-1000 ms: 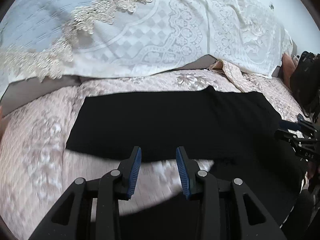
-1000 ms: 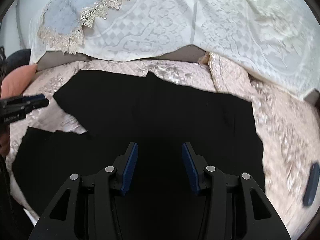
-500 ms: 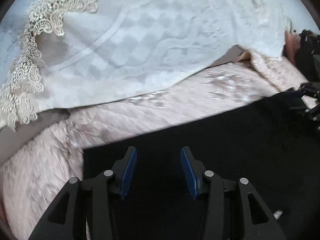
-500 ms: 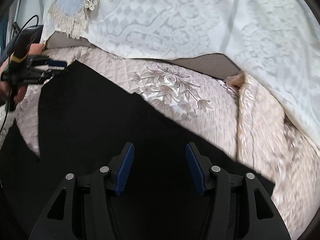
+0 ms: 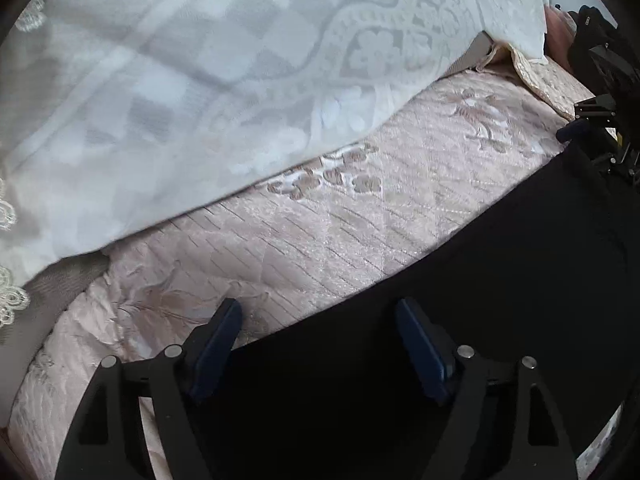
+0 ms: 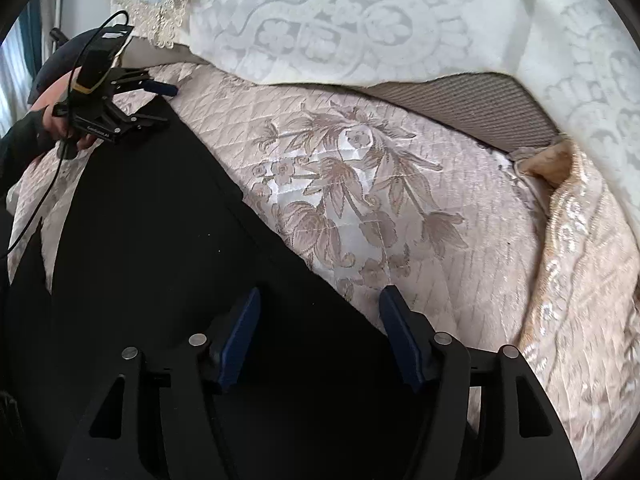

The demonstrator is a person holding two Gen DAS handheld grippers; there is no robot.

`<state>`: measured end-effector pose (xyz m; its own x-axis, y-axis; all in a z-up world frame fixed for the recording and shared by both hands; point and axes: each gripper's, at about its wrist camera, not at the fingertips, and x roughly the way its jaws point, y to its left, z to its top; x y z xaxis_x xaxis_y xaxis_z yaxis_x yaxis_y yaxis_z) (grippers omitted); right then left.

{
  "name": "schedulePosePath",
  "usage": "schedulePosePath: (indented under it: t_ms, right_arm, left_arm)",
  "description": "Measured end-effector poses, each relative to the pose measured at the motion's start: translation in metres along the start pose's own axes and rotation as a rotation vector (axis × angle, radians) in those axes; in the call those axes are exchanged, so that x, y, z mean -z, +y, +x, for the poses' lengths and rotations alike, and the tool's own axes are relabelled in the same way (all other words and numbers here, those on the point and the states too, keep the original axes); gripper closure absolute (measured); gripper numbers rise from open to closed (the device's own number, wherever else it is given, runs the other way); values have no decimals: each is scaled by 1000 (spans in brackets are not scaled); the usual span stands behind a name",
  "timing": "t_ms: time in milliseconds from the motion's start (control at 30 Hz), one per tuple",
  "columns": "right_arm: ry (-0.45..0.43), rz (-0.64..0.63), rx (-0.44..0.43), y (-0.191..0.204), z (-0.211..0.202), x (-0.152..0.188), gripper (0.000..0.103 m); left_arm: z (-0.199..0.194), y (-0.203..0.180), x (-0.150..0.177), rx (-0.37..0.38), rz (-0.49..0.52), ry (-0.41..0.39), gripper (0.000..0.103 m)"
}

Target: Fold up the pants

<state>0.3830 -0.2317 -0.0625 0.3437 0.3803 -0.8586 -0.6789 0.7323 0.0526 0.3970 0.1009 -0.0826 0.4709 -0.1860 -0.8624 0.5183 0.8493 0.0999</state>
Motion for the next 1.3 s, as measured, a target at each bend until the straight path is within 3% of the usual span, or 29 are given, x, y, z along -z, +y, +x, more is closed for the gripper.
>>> schedulePosePath:
  t_ms: [67, 200, 233, 500, 800, 1067, 1300]
  right_arm:
    - [16, -6, 5, 1, 1, -2, 41]
    - [17, -35, 13, 11, -5, -2, 91]
    - [13, -46, 23, 14, -7, -1, 93]
    - [-21, -71, 128, 31, -26, 2, 99]
    - [-152, -62, 207, 69, -100, 27, 99]
    - [-255, -35, 221, 135, -161, 90, 100]
    - [-269, 52, 201, 190, -184, 169, 100]
  left_arm:
    - [-1, -4, 1, 15, 16, -5, 33]
    - [-12, -28, 11, 27, 77, -26, 82]
    - [-14, -34, 13, 26, 90, -27, 95]
    - [-38, -46, 15, -81, 61, -52, 97]
    - [-145, -63, 52, -126, -35, -207, 97]
    - [-225, -122, 114, -94, -110, -308, 97]
    - [-250, -180, 184, -41, -170, -297, 97]
